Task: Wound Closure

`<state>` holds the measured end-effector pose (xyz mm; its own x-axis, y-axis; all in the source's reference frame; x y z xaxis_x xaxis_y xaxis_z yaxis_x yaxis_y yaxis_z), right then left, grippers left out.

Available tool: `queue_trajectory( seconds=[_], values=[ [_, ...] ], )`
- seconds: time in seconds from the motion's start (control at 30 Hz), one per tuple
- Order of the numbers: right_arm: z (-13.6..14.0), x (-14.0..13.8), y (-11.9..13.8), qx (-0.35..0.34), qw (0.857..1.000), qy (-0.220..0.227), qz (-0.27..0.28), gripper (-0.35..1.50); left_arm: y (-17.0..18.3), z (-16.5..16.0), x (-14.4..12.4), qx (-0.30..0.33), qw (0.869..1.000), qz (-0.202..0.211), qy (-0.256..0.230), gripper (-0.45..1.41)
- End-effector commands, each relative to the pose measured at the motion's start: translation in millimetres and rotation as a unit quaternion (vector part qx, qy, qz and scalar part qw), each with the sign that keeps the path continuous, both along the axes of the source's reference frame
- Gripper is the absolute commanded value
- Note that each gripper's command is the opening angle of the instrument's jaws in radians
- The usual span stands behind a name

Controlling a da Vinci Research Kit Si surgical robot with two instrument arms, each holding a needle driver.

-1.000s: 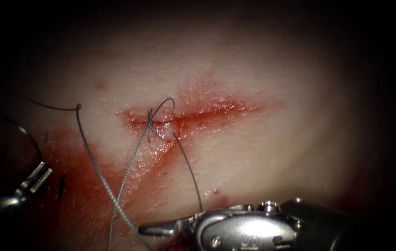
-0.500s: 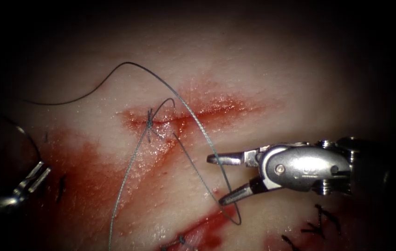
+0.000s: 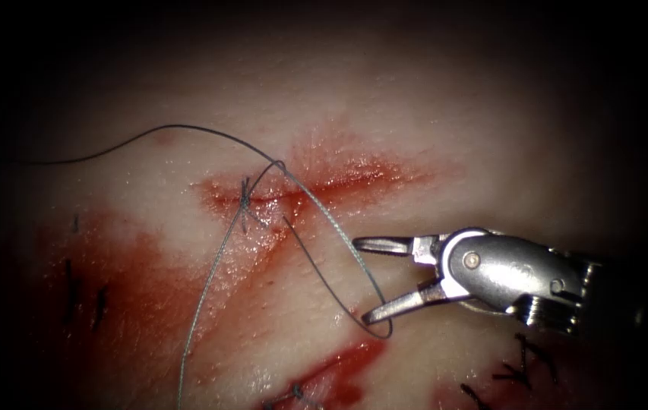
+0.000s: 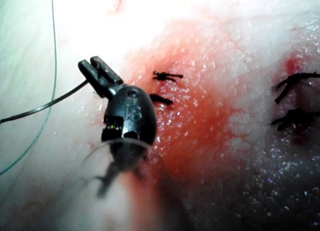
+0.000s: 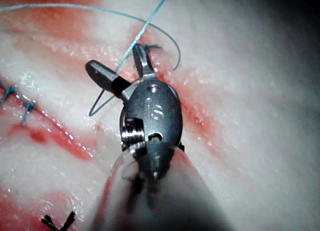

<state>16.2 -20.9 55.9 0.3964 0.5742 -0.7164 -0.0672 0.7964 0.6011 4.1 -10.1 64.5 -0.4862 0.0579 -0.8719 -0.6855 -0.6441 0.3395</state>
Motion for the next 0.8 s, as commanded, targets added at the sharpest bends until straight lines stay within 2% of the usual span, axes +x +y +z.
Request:
queue_trajectory(
  seconds=[0.03,0.2,0.3,0.4,0.6,0.7,0.8],
  values=[
    [0.6,1.1,-0.3,0.020,1.000,0.001,0.003,1.48,0.5,0.6,-0.4,-0.002,1.000,0.000,0.001,-0.45],
    [1.1,0.5,-0.4,0.082,0.996,0.014,0.019,1.48,0.5,0.6,-0.2,-0.006,1.000,0.001,0.010,-0.45],
    [1.2,-1.0,0.2,0.161,0.985,0.042,0.047,1.48,0.5,0.4,0.4,-0.008,1.000,0.003,0.016,-0.45],
    [1.6,-3.1,0.7,0.203,0.976,0.058,0.057,1.46,0.5,0.5,0.9,-0.010,1.000,0.002,0.014,-0.45],
    [2.9,-6.5,1.3,0.196,0.979,0.044,0.036,1.43,0.5,0.5,0.6,-0.011,1.000,0.000,0.014,-0.45],
    [3.4,-7.3,1.4,0.138,0.990,0.039,0.006,1.41,0.5,0.7,0.2,-0.011,1.000,-0.002,0.015,-0.45],
    [4.1,-7.1,2.1,0.047,0.998,0.043,-0.020,1.33,0.4,1.0,-0.4,-0.013,1.000,-0.002,0.015,-0.45]
  ],
)
